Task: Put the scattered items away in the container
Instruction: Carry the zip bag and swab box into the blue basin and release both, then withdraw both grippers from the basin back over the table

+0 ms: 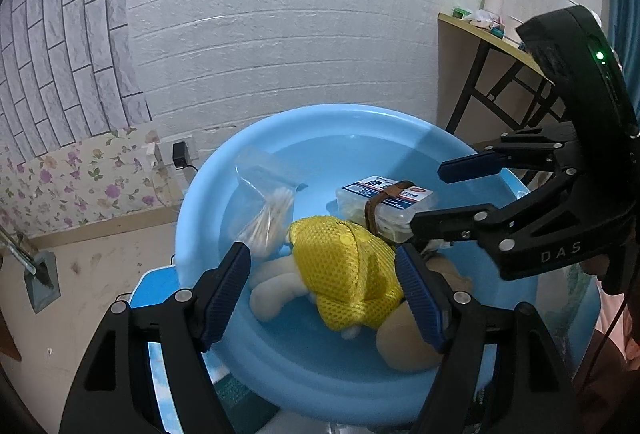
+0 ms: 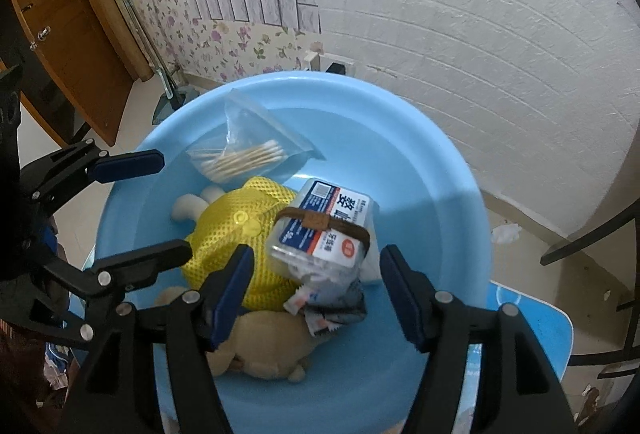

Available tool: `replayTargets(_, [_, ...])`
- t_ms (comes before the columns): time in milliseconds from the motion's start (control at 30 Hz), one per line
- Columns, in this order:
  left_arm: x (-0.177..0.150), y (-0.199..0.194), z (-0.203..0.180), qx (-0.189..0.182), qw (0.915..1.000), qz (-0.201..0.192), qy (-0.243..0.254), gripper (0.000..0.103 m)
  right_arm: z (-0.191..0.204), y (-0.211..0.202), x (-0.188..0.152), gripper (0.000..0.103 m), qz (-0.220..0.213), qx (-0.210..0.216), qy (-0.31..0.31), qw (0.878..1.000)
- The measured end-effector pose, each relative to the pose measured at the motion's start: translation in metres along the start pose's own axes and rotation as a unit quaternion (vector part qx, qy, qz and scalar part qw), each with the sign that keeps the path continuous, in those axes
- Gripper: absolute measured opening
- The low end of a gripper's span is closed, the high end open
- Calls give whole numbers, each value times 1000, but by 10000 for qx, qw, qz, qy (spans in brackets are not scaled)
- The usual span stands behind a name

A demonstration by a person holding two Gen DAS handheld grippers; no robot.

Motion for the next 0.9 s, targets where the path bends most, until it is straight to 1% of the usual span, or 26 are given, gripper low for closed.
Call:
replayTargets(133, [-4, -10, -4, 44, 10000, -61, -24, 75, -3, -16, -8, 65, -125, -3, 99, 9999])
replayTargets(200, [-7, -16, -7, 101, 9999, -96, -41, 80, -4, -24, -13, 65, -198, -23, 113, 9997])
replayTargets(233, [-9, -19, -9, 131, 9998, -113, -49, 81, -4, -28, -14, 65, -237, -41, 116, 9996])
replayTargets(367, [-16, -32, -16, 142, 9997, -182, -112, 81, -6, -47, -27, 65, -403, -165, 184, 9989])
replayTargets(467, [-22, -39, -23, 257, 9994, -188, -95, 81, -6, -58, -36, 65, -490, -311, 187, 9981])
replayTargets(600, [-28, -54, -33, 322, 9991, -261, -109, 83, -7, -78, -48, 65, -633, -289, 252, 9973])
replayTargets(700, [-31, -66, -41, 336, 9987, -372, -118, 89, -6, -94, -58, 65, -823, -334, 278, 9957])
replayTargets(767, [-34, -74, -47, 371, 9983, -427, -111, 89, -7, -109, -66, 65, -1080, -419, 350, 9927])
replayTargets(900, [-38, -84, -58, 468, 9978, -470, -63, 90, -8, -133, -79, 65, -1421, -363, 445, 9882])
Point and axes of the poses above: each gripper's, at about its wrist camera, not at the fingertips, and y roughly the way its jaws point, z to its left, x to its top, the point moved 1 cm from there along y, roughly the way its jaws point, and after that the axes turned 10 degrees about -x, right-handed, at the moved point
